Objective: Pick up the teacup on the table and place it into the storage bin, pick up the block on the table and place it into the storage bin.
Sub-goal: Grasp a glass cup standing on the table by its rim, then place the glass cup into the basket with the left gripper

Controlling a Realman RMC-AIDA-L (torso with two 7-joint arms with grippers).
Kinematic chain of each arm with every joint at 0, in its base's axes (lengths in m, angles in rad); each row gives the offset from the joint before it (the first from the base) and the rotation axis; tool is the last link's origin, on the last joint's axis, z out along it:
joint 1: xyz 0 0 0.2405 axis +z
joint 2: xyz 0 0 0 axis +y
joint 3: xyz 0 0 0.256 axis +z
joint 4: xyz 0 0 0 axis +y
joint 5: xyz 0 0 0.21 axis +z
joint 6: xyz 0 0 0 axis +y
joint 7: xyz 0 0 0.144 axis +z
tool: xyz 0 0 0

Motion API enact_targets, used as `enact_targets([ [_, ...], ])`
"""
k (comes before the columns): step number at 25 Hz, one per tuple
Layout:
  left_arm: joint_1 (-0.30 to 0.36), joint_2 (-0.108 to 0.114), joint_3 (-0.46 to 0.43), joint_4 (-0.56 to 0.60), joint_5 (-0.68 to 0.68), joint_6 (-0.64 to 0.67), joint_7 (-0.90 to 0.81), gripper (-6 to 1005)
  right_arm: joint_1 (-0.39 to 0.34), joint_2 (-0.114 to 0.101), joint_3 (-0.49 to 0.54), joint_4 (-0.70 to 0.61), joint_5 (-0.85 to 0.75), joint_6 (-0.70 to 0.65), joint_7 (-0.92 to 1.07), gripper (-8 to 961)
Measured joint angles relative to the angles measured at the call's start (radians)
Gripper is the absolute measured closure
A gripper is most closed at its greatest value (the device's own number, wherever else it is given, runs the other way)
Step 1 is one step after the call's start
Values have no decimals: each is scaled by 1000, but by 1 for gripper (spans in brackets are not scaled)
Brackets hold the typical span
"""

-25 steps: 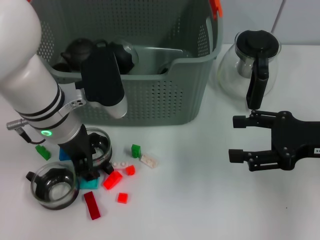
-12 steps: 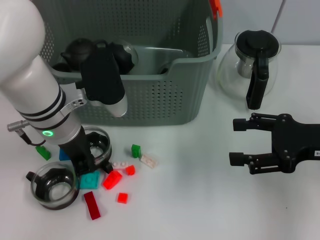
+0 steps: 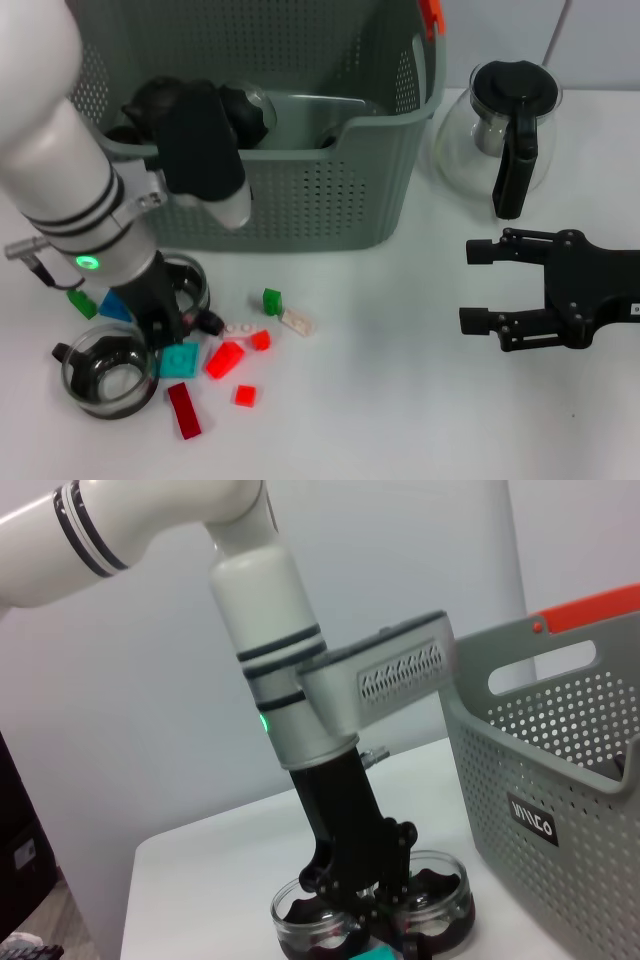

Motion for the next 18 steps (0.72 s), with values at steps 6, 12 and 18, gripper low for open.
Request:
enact_targets([
  [6,-2,4,-170,-218,-121,227,76,953,0,-3,2,0,0,-3,2,38],
  [12,-21,35,-362,-313,-286,400,145,951,0,-7,3,3,0,-3,4,39],
  [18,-3,63,-468,-285,-465,403,200,948,0,-11,5,12,0,-2,0,39],
])
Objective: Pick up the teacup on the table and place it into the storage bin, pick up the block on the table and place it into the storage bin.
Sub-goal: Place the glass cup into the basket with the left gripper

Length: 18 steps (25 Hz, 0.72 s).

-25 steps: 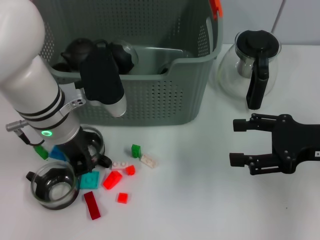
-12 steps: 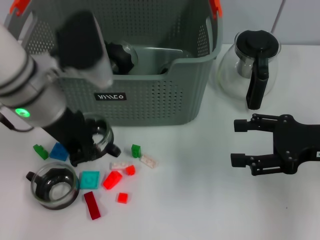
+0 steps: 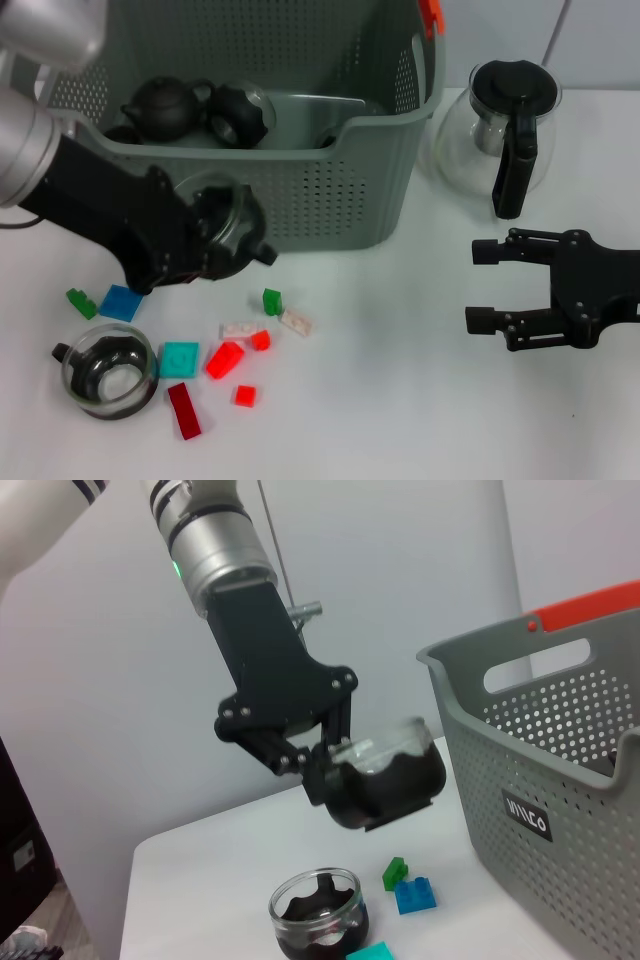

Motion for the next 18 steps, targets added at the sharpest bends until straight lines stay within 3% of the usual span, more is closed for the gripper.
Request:
enact_targets([
  [4,2,2,-93,36,-136,-19,60,946,4,0,0,10,0,3,-1,39],
  [7,0,-4,-161,62,-255,-133,88,945,8,0,-3,12,0,4,-4,38],
  [10,-2,-5,-159,69,-285,-208,90,944,9,0,-1,12,0,5,-6,38],
  [14,-56,3,-137,136,-267,-394,62,942,10,0,0,16,0,4,-9,39],
  [18,-161,16,-85,296,-151,-631,-39,940,12,0,0,27,0,7,-21,39],
])
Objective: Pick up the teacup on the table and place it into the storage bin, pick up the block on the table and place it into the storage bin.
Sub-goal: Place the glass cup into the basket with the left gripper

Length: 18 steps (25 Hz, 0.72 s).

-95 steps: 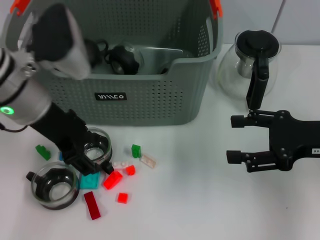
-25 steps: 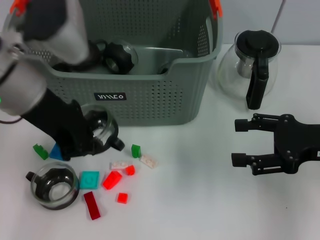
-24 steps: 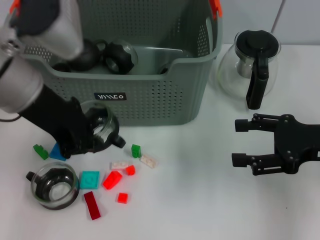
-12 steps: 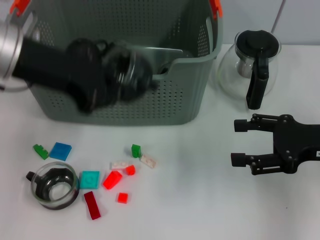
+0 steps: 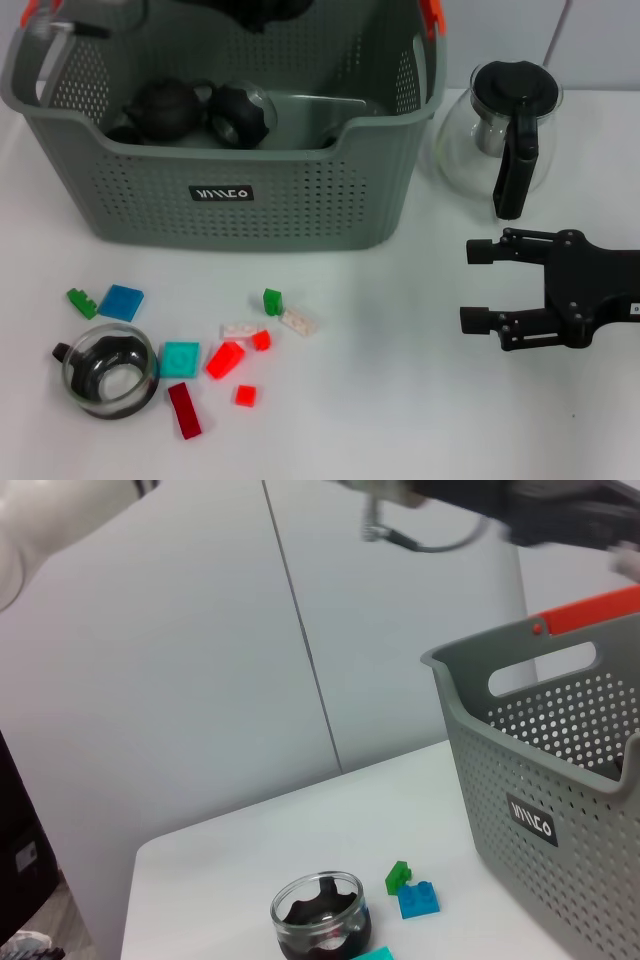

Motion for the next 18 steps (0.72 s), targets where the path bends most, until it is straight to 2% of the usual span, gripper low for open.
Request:
enact_targets([
  [5,-144,35,138,258,214,-227,-188,938,5,0,0,9,0,1,-1,38],
  [8,-225,38,162,391,314,-308,-260,936,8,0,0,11,0,1,-1,38],
  [11,-295,36,163,485,435,-335,-329,935,10,0,0,11,0,1,-1,38],
  [18,-321,39,164,554,528,-346,-363,932,12,0,0,11,0,1,-1,39],
])
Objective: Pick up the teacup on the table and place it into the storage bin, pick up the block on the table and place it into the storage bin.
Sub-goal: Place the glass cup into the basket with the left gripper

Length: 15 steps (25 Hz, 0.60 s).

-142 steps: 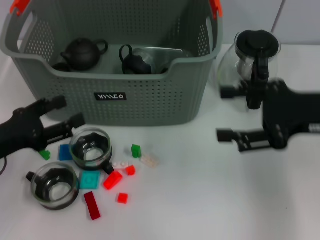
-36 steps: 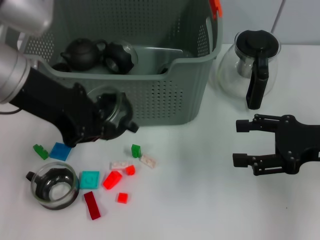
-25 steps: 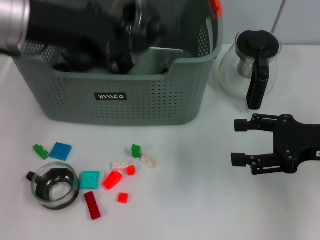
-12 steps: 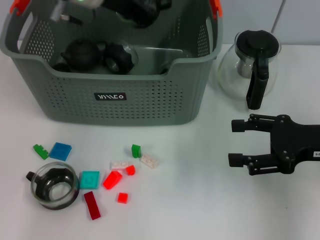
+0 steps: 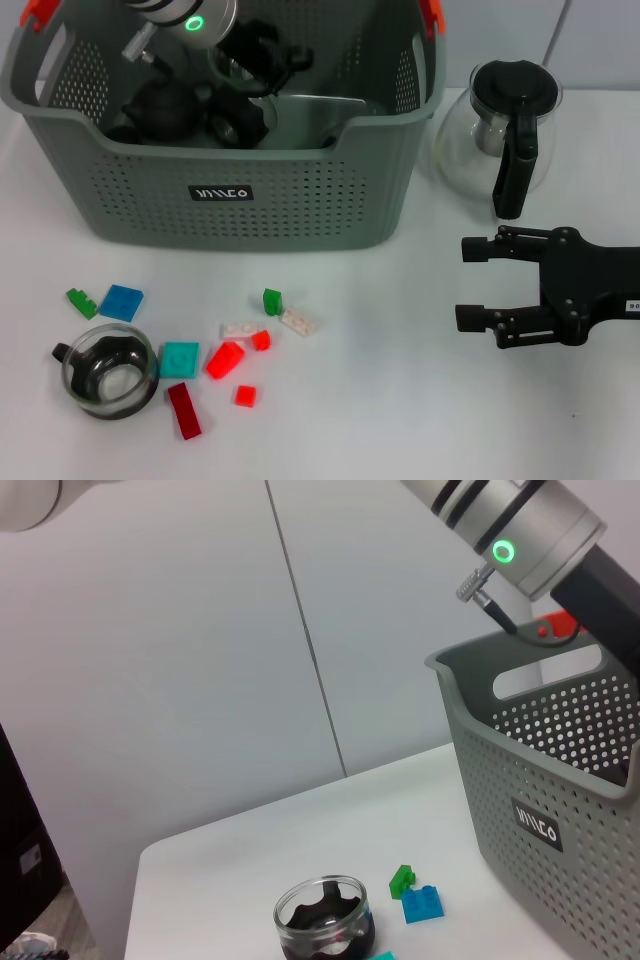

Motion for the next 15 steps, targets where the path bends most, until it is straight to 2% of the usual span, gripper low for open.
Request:
enact_targets([
  [7,4,-8,6,42,53,-67,6,929,1,0,0,1,0,0,0,39],
  [15,4,-16,63,87,57,-132,9,925,-2,0,0,10,0,0,0,39],
])
